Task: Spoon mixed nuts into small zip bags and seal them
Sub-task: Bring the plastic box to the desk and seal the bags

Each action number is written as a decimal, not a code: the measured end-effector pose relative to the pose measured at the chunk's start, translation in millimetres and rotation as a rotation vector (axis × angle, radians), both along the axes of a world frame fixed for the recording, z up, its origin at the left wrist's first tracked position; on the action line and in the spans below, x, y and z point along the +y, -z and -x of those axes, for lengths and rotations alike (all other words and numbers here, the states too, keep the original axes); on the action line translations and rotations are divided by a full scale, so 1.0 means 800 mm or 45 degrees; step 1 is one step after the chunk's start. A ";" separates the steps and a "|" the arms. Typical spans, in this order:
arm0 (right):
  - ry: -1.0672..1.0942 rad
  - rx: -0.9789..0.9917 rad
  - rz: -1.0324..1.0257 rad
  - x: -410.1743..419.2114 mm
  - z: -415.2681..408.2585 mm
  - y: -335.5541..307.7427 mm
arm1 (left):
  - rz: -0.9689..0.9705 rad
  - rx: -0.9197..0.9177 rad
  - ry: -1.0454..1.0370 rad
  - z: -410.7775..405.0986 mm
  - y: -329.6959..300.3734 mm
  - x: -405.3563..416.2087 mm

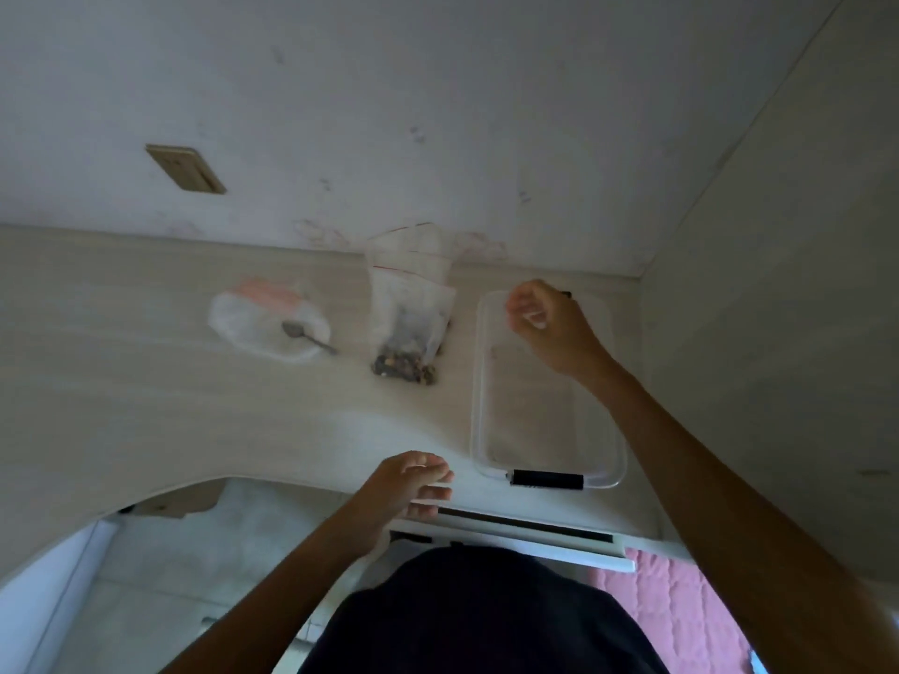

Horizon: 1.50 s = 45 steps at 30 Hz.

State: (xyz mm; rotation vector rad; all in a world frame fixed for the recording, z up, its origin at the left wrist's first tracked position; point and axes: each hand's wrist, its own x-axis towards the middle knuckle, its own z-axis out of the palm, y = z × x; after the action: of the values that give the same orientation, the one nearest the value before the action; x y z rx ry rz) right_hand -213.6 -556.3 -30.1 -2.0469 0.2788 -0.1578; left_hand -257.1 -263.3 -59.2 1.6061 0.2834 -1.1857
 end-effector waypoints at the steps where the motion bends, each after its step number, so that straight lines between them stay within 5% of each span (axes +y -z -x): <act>1: -0.043 0.013 0.019 0.014 0.002 0.003 | -0.021 -0.036 -0.023 -0.014 -0.002 0.008; 6: -0.229 0.096 0.202 0.070 -0.023 0.004 | -0.133 -0.470 0.135 -0.120 -0.014 0.019; 13: -0.302 0.380 0.476 0.099 -0.105 -0.017 | -0.385 -1.725 0.700 -0.273 -0.025 -0.015; 15: -0.247 0.500 0.610 0.107 -0.126 -0.016 | -0.474 -1.843 0.905 -0.304 -0.028 -0.027; 21: -0.091 0.642 0.630 0.126 -0.139 -0.014 | -0.518 -1.724 1.311 -0.351 -0.021 -0.028; 27: -0.041 0.579 0.571 0.135 -0.094 -0.043 | -0.174 -1.731 1.064 -0.358 -0.032 0.020; 32: -0.062 0.540 0.554 0.152 -0.044 -0.056 | 0.229 -1.470 0.866 -0.329 -0.032 0.056; 45: -0.145 0.402 0.587 0.223 -0.076 -0.040 | 0.427 -0.994 0.325 -0.283 0.022 0.075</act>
State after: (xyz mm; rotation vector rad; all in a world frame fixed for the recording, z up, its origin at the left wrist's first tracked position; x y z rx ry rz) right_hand -152.5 -378.1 2.0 -2.5406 0.3426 0.1920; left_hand -30.4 -202.9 -76.6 1.6972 -0.6047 -0.6557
